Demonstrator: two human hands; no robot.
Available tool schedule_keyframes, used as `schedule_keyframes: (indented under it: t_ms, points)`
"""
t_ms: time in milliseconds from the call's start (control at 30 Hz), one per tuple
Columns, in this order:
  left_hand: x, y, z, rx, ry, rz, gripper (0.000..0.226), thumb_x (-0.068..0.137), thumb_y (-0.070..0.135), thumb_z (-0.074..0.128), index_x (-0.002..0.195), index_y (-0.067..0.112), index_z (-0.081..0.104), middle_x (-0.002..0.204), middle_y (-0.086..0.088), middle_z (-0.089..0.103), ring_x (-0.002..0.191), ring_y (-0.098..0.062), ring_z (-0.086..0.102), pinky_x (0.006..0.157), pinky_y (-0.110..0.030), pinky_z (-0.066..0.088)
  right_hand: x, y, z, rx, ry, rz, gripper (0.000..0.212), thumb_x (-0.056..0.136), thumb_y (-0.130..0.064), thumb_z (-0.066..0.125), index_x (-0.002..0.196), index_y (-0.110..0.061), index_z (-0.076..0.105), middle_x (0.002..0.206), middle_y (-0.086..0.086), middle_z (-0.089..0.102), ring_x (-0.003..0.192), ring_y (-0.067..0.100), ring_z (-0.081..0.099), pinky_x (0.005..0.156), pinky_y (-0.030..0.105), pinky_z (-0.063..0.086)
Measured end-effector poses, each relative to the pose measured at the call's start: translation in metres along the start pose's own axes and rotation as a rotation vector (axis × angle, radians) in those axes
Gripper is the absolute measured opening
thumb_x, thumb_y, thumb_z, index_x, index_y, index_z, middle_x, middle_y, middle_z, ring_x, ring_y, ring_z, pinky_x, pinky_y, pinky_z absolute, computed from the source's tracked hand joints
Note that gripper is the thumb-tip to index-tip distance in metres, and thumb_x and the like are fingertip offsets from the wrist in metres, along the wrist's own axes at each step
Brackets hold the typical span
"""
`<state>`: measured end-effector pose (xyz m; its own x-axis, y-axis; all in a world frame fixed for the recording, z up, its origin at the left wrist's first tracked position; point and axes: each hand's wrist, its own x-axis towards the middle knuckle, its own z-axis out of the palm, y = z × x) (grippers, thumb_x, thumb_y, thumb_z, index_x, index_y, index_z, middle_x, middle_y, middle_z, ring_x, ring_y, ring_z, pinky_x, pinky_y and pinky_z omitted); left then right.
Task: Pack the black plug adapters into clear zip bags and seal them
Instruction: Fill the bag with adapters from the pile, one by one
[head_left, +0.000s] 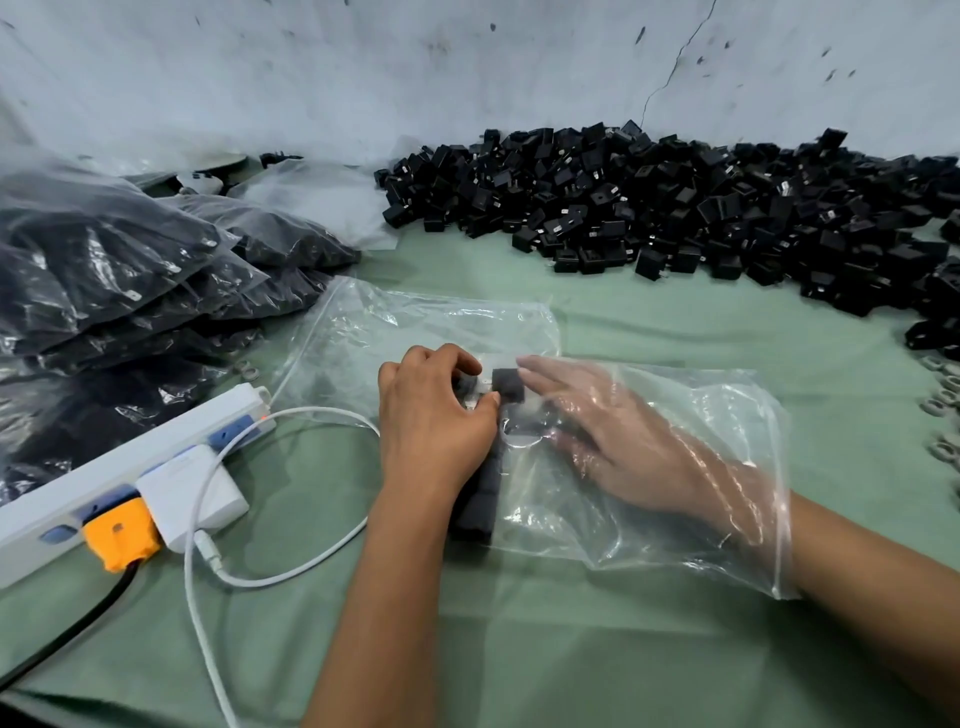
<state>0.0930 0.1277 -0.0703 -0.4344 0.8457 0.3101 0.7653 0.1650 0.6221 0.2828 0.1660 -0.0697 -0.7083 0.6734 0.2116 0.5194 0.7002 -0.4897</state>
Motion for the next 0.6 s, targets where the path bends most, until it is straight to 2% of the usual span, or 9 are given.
schedule_keyframes:
  t_ms: [67,133,233,367,433,533,600]
  points:
    - [0.0006,-0.0008,-0.0003,0.010,0.004,-0.002,0.022,0.083,0.035,0.076,0.102,0.033,0.065,0.101,0.011,0.055,0.105,-0.015,0.041,0.085,-0.022,0.032,-0.0010,-0.0019,-0.0028,0.012,-0.040,0.011,0.052,0.107,-0.009,0.049,0.157,-0.016,0.037,0.165,-0.008,0.024,0.146,-0.003,0.012,0.115,0.002,-0.004]
    - [0.0000,-0.0015,-0.0011,0.003,0.007,-0.006,0.023,0.082,0.035,0.077,0.102,0.032,0.065,0.100,0.010,0.055,0.106,-0.016,0.042,0.086,-0.023,0.034,-0.0010,-0.0035,-0.0025,-0.103,-0.048,-0.010,0.053,0.108,-0.015,0.049,0.158,-0.021,0.035,0.166,-0.009,0.023,0.144,-0.005,0.009,0.116,0.004,-0.007]
    - [-0.0006,-0.0008,-0.0012,-0.003,0.010,-0.008,0.025,0.081,0.034,0.078,0.102,0.032,0.066,0.099,0.012,0.054,0.107,-0.016,0.045,0.085,-0.022,0.033,0.0002,-0.0065,-0.0037,-0.196,-0.007,-0.047,0.053,0.106,-0.011,0.054,0.156,-0.020,0.040,0.163,-0.005,0.033,0.141,0.005,0.022,0.112,0.006,-0.004]
    - [-0.0006,-0.0006,-0.0019,0.009,0.016,-0.010,0.028,0.080,0.035,0.078,0.105,0.031,0.065,0.105,0.010,0.056,0.109,-0.017,0.045,0.086,-0.020,0.032,-0.0018,0.0007,0.0020,-0.195,-0.032,-0.030,0.057,0.108,-0.017,0.049,0.158,-0.034,0.027,0.166,-0.018,0.019,0.141,-0.002,0.009,0.114,0.015,-0.005]
    - [-0.0013,-0.0010,-0.0023,0.017,0.020,-0.011,0.030,0.080,0.034,0.078,0.107,0.030,0.065,0.108,0.011,0.055,0.111,-0.016,0.044,0.087,-0.019,0.030,-0.0021,0.0029,0.0039,-0.158,-0.050,-0.020,0.056,0.108,-0.018,0.047,0.157,-0.034,0.024,0.166,-0.019,0.015,0.144,-0.002,0.005,0.121,0.019,-0.007]
    - [-0.0023,-0.0007,-0.0028,0.009,0.014,0.000,0.032,0.081,0.032,0.078,0.110,0.028,0.064,0.109,0.014,0.053,0.114,-0.016,0.046,0.087,-0.017,0.029,-0.0012,0.0010,0.0013,-0.100,-0.108,-0.001,0.054,0.110,-0.020,0.042,0.158,-0.030,0.020,0.166,-0.020,0.007,0.146,-0.006,-0.002,0.127,0.042,-0.005]
    - [-0.0023,0.0000,-0.0025,0.009,0.011,0.012,0.032,0.082,0.030,0.077,0.112,0.027,0.065,0.109,0.013,0.056,0.114,-0.016,0.048,0.089,-0.017,0.031,-0.0019,-0.0012,-0.0007,-0.056,-0.138,0.013,0.054,0.111,-0.019,0.040,0.159,-0.030,0.019,0.166,-0.022,0.003,0.141,-0.014,-0.007,0.126,0.043,-0.009]
